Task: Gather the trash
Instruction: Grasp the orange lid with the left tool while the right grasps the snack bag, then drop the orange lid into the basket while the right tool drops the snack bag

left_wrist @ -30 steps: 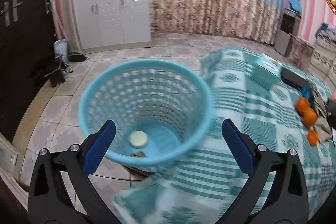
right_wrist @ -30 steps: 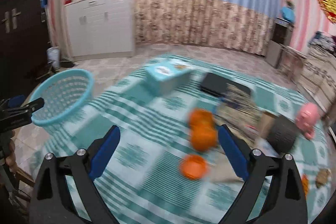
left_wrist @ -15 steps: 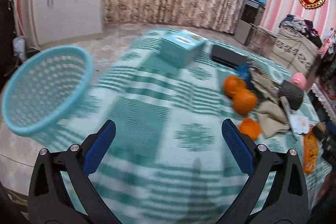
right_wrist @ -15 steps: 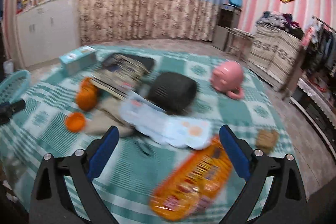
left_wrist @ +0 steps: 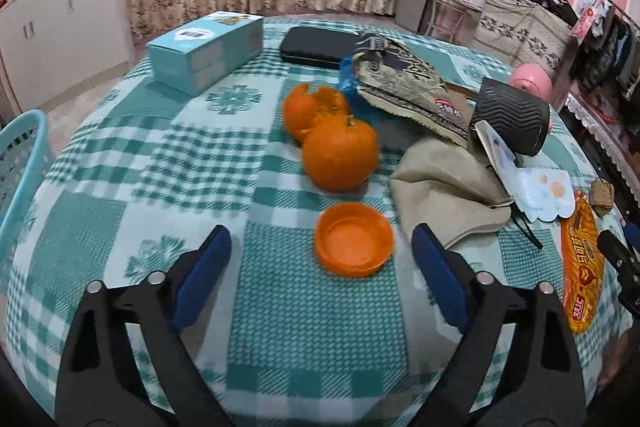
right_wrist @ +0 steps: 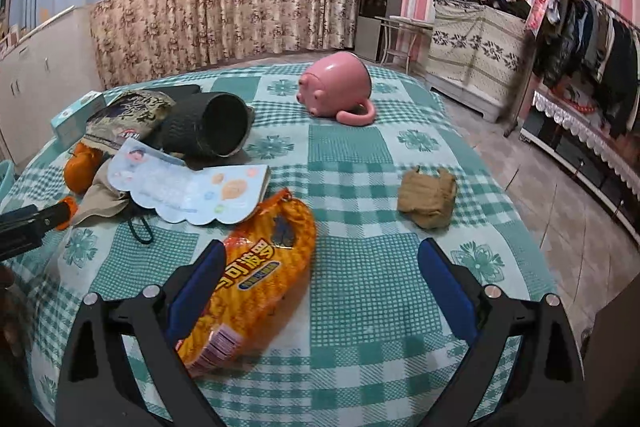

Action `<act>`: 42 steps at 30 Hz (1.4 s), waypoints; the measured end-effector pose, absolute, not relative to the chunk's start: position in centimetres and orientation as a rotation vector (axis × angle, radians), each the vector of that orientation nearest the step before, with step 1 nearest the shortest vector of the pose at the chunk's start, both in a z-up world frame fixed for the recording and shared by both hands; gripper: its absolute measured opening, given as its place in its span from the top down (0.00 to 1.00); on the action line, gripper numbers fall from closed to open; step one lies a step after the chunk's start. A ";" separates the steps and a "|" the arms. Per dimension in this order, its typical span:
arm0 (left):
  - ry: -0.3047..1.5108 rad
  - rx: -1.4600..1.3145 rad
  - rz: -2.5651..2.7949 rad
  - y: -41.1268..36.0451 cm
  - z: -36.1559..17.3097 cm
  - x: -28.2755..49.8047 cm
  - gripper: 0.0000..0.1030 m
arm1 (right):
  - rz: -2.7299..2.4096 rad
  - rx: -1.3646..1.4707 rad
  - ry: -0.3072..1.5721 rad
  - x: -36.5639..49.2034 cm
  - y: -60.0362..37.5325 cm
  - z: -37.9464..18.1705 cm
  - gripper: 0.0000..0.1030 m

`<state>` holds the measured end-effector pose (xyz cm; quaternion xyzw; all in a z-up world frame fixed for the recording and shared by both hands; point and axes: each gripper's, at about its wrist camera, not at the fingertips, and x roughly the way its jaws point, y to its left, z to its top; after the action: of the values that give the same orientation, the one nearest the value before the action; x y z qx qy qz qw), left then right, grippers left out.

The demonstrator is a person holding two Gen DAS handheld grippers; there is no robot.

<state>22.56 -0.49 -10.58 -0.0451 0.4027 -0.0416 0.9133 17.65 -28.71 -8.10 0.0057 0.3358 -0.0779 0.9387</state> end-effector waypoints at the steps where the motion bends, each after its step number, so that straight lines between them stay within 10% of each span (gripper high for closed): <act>1: 0.836 -0.087 -0.097 -0.7 -10.7 22.8 0.22 | -0.158 0.011 0.686 17.7 -28.7 -8.2 0.08; 9: 0.838 -0.055 -0.150 -1.4 -10.8 22.6 0.62 | -0.141 0.007 0.696 17.6 -27.6 -8.3 0.08; 29: 0.744 -0.116 0.029 6.1 -9.4 18.1 0.62 | -0.133 -0.015 0.842 18.3 -24.3 -10.1 0.11; 36: 0.722 -0.135 0.036 7.4 -8.7 17.2 0.62 | -0.048 0.012 0.864 18.2 -23.0 -10.2 0.59; 42: 0.704 -0.124 0.053 8.0 -8.0 15.9 0.62 | -0.042 0.053 0.841 17.4 -23.3 -9.8 0.79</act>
<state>15.91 8.03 -7.98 -0.0608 0.3443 0.0260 0.9365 17.44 -23.26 -9.82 0.0257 0.4080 -0.0203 0.9124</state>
